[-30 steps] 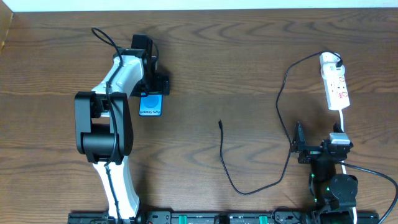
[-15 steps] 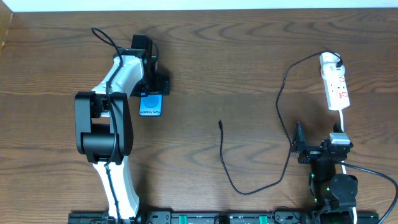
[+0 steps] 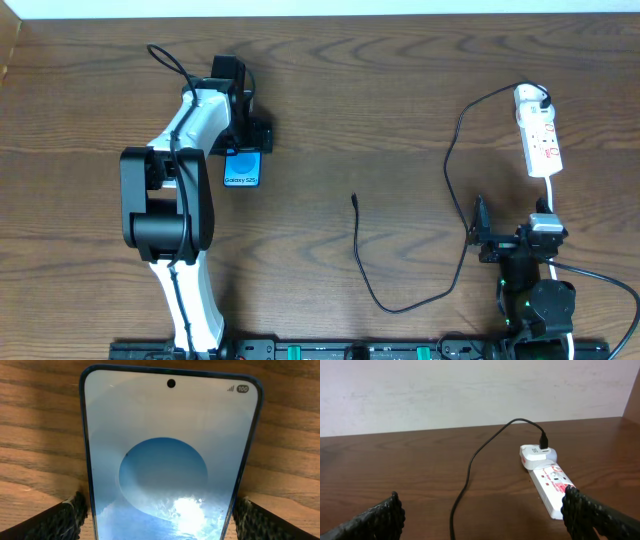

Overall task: Plug charger to phone and switch on socket
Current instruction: 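Lower the left gripper and close it on the phone's bottom edge, then lift the phone with the left gripper and tilt it upright, then rotate the held phone with the left gripper toward the table center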

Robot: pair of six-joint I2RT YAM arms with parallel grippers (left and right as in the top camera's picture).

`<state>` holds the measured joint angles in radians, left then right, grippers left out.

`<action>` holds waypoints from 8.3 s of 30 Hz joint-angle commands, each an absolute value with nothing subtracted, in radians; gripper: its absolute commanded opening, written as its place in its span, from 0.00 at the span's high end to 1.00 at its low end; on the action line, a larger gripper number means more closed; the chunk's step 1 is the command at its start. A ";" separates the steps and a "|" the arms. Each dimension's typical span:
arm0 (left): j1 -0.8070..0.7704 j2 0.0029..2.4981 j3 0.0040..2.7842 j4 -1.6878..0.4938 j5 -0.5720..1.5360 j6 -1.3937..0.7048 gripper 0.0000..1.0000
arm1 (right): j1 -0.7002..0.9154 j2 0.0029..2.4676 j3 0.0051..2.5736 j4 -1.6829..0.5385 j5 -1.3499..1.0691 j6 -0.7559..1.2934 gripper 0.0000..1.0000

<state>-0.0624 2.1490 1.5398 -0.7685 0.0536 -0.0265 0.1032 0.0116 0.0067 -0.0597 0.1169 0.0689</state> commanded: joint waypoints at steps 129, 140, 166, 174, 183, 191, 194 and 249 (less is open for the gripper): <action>-0.059 1.879 1.553 -0.837 0.523 -0.324 0.93 | 0.107 0.005 0.006 -0.064 0.121 0.078 0.01; -0.060 1.879 1.553 -0.951 0.967 -0.686 0.93 | 0.106 0.005 0.006 -0.064 0.121 0.078 0.01; -0.060 1.879 1.553 -0.953 1.380 -1.232 0.92 | 0.107 0.005 0.006 -0.064 0.121 0.078 0.01; -0.060 1.879 1.553 -0.953 1.382 -1.185 0.92 | 0.107 0.005 0.006 -0.064 0.121 0.078 0.01; -0.060 1.879 1.553 -0.953 1.462 -1.137 0.93 | 0.107 0.005 0.006 -0.064 0.121 0.078 0.01; -0.060 1.879 1.553 -0.953 1.462 -1.137 0.93 | 0.107 0.005 0.006 -0.064 0.121 0.077 0.01; -0.060 1.879 1.553 -0.953 1.454 -1.137 0.93 | 0.107 0.005 0.006 -0.064 0.121 0.078 0.01; -0.060 1.879 1.552 -0.953 0.421 -1.116 0.92 | 0.107 0.005 0.006 -0.064 0.121 0.078 0.01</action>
<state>-0.0616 1.9114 1.5436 -0.9466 0.5663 -1.1252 0.1032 0.0120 0.0067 -0.0597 0.1165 0.0689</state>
